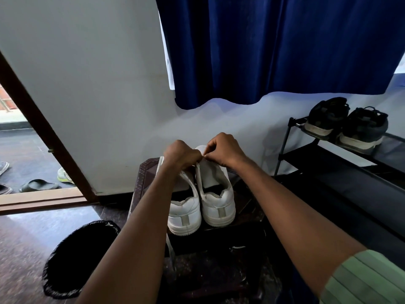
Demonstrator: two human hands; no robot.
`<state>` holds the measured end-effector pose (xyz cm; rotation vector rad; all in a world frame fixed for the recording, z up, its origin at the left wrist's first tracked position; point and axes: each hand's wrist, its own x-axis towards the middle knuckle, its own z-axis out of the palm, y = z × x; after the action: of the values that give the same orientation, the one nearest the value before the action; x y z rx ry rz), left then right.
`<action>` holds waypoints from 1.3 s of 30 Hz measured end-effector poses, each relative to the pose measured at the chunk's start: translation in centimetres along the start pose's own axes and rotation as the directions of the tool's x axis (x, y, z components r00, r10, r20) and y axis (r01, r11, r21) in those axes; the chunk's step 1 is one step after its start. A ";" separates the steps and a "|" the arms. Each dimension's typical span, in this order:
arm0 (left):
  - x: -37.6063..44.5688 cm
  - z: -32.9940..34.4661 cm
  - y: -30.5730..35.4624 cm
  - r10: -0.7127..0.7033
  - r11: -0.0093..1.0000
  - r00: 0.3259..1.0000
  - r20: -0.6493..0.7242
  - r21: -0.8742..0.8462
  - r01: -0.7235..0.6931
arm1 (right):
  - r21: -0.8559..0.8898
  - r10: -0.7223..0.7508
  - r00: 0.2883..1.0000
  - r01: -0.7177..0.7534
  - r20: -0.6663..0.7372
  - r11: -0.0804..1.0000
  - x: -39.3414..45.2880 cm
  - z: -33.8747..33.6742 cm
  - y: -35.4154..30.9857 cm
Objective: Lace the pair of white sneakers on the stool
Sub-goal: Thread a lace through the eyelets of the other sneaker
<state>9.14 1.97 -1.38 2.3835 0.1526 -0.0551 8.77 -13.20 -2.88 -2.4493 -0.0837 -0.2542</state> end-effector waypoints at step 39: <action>1.5 -0.5 -1.0 -0.103 0.617 0.992 0.071 -0.778 0.120 | 0.155 0.129 0.971 -0.161 0.199 0.975 1.1 0.7 1.0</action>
<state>10.54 3.17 -1.83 1.4766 0.2563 -0.0560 10.03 -13.56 -3.77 -2.2899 -0.0059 0.0482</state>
